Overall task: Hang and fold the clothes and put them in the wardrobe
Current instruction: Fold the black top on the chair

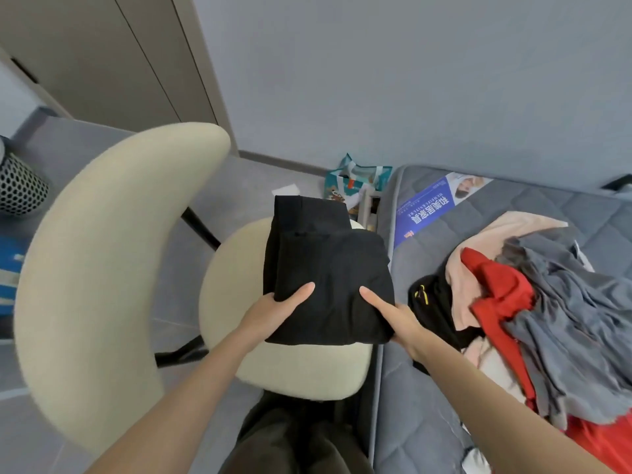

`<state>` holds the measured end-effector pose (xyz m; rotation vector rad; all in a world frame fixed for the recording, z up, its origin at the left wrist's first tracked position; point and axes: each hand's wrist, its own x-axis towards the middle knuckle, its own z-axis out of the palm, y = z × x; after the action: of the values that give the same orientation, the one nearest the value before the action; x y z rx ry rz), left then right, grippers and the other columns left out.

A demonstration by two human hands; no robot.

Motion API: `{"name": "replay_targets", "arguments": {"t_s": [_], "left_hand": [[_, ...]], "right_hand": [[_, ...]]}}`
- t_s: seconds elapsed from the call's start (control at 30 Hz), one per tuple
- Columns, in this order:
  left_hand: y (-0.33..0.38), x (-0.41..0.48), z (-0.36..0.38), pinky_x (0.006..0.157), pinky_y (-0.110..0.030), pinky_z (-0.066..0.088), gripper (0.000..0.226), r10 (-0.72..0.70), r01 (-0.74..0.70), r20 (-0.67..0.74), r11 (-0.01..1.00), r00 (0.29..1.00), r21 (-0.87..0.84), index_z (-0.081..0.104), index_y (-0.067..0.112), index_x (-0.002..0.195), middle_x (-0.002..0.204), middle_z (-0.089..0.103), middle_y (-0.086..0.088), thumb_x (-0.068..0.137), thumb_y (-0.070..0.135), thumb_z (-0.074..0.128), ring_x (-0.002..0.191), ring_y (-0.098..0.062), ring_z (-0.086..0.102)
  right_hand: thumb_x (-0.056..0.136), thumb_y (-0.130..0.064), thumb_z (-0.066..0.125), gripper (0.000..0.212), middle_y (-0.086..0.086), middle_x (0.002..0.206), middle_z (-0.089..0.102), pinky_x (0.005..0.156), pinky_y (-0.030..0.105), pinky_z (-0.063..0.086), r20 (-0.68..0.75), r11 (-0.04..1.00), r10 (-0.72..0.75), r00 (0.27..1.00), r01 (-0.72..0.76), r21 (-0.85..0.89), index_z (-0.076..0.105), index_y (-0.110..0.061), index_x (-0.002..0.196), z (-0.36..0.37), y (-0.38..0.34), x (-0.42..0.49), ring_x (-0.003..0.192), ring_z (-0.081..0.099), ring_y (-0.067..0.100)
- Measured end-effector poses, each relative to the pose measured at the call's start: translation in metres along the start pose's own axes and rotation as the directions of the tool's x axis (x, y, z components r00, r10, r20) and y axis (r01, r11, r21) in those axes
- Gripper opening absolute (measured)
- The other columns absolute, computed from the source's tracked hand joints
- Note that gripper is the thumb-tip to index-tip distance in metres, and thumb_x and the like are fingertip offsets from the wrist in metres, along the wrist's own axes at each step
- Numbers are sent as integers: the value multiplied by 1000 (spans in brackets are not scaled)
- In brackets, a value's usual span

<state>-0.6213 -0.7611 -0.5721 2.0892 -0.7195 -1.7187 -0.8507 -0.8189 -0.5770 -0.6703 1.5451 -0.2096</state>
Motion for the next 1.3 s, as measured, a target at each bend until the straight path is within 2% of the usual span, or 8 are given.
{"name": "replay_targets", "arguments": {"t_s": [0.27, 0.43, 0.73, 0.83, 0.9, 0.97, 1.07, 1.3], "left_hand": [[-39, 19, 0, 97, -30, 42, 109, -29, 35, 72, 997, 997, -71, 49, 28, 135, 127, 58, 13, 48, 95, 50, 116, -15, 54], [-30, 33, -12, 82, -23, 45, 65, 135, -165, -179, 973, 974, -160, 54, 44, 110, 100, 60, 30, 58, 83, 57, 97, -2, 58], [-31, 105, -13, 96, -38, 46, 55, 96, -149, -372, 982, 923, -116, 49, 21, 130, 123, 58, 3, 92, 60, 39, 111, -21, 55], [-32, 118, -6, 84, -35, 48, 47, 114, -114, -551, 993, 827, 35, 43, 15, 133, 125, 56, -4, 97, 45, 44, 112, -27, 57], [-26, 117, 0, 88, -36, 47, 49, 296, -164, -675, 953, 675, 254, 36, 14, 141, 134, 49, -7, 96, 27, 52, 121, -27, 51], [-19, 116, 5, 104, -40, 38, 58, 640, -266, -552, 748, 535, 608, 32, 17, 146, 146, 39, -7, 92, 7, 51, 135, -26, 39], [-18, 125, 7, 117, -46, 17, 51, 817, -344, -166, 405, 553, 847, 30, 22, 149, 156, 27, -1, 98, 18, 36, 145, -23, 22], [-38, 171, 3, 116, -54, 15, 54, 677, -223, -270, 548, 685, 806, 19, 32, 151, 161, 9, -2, 99, 40, 29, 147, -31, 1]], "right_hand": [[77, -58, 68, 66, -9, 123, 62, 97, 30, 46, -34, 984, -140, 990, 135, -119, 51, -28, 134, 18, 32, 10, 110, 59, 12], [91, -42, 60, 42, -22, 119, 62, 81, 9, 46, -15, 964, -265, 964, 265, -36, 50, -35, 132, 25, 10, 26, 102, 60, -8], [101, -37, 42, 52, -10, 145, 42, 108, 31, 33, -80, 900, -381, 921, 350, -260, 21, -38, 149, 54, -1, 96, 133, 41, 19], [101, -32, 42, 66, -1, 156, 26, 114, 45, 31, -165, 836, -434, 886, 328, -439, 0, -40, 151, 63, 2, 105, 138, 36, 25], [100, -22, 44, 67, 4, 157, 21, 114, 44, 30, -224, 663, -619, 753, 347, -664, 3, -36, 152, 74, 2, 103, 140, 29, 25], [100, -20, 42, 64, 6, 160, 13, 115, 43, 22, -120, 401, -772, 624, 332, -854, 9, -33, 153, 86, 1, 103, 144, 18, 29], [104, -34, 26, 53, -1, 162, -5, 119, 49, 5, 26, 255, -716, 697, 297, -920, 2, -40, 151, 96, 0, 115, 148, -6, 27], [98, -56, 15, 54, -5, 160, -14, 118, 53, 3, -35, 329, -642, 766, 234, -915, -6, -51, 147, 98, 4, 163, 148, -10, 25]]}}
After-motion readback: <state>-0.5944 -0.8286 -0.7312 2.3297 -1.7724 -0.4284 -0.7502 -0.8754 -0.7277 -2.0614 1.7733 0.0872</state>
